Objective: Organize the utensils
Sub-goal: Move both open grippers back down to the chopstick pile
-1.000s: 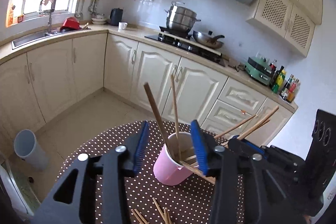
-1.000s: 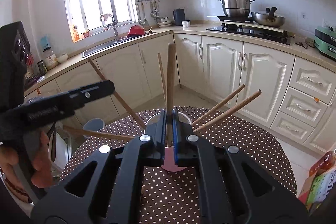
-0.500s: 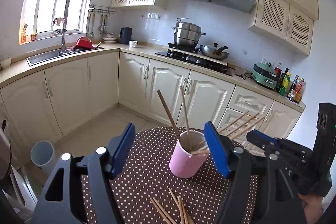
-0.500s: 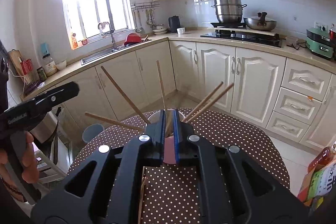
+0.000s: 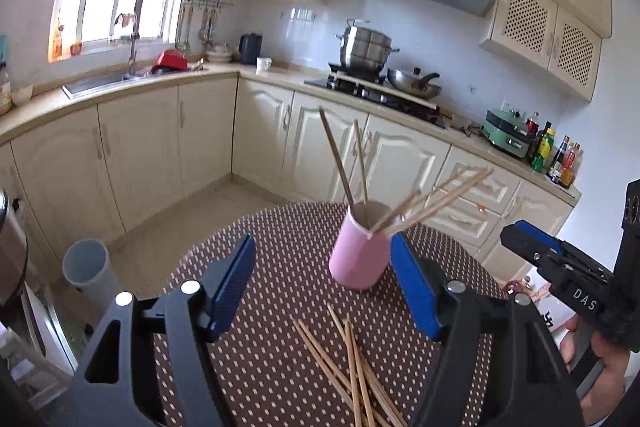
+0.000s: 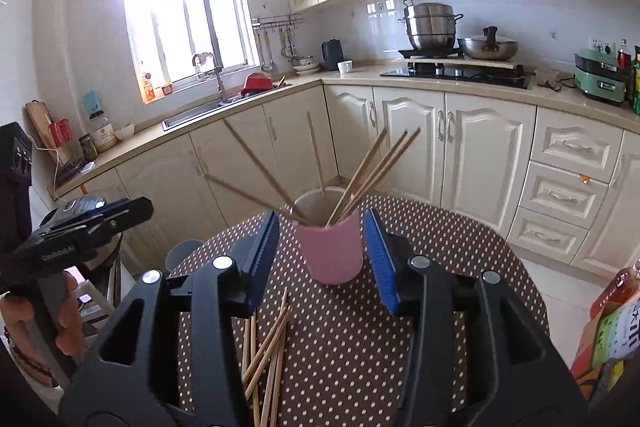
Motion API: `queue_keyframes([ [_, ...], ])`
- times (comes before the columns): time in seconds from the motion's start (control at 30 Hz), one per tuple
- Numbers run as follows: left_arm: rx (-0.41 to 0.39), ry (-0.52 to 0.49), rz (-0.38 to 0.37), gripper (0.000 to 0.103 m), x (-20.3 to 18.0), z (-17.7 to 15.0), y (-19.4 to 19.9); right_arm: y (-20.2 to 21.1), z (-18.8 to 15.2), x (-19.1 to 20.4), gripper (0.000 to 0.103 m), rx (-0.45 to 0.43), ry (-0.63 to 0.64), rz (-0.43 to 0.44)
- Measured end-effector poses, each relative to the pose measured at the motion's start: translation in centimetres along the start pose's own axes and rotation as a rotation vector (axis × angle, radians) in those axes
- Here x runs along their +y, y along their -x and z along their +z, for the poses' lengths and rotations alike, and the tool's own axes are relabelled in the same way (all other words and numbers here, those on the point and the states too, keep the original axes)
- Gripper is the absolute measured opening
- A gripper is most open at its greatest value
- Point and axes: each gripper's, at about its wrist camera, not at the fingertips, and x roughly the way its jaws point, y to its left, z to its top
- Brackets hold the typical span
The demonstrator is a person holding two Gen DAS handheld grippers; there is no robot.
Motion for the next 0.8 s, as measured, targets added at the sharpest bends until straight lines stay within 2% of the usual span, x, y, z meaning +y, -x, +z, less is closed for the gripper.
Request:
queue_keyframes([
  [0.17,0.091,-0.021,0.007,0.069,-0.3,-2.8,-1.8,-0.4,-2.4,0.0,0.044,0.053,0.004,0.012],
  [0.47,0.334,-0.093,-0.036,0.069,-2.4,-7.7,-7.3,-2.8,-6.9,-0.5,0.044,0.175,-0.012,0.026],
  [0.6,0.394,-0.097,-0.047,0.068,-2.8,-9.2,-9.1,-3.8,-8.8,-0.8,0.044,0.225,-0.021,0.031],
  [0.67,0.436,-0.087,-0.069,0.061,-2.7,-9.8,-10.1,-4.3,-9.7,-1.1,0.044,0.252,-0.029,0.036],
  [0.73,0.485,-0.069,-0.092,0.045,-2.5,-10.3,-11.2,-4.6,-10.2,-1.2,0.044,0.270,-0.037,0.041],
  [0.8,0.526,-0.055,-0.095,0.040,-2.3,-10.9,-12.2,-5.0,-10.6,-1.4,0.044,0.287,-0.045,0.048],
])
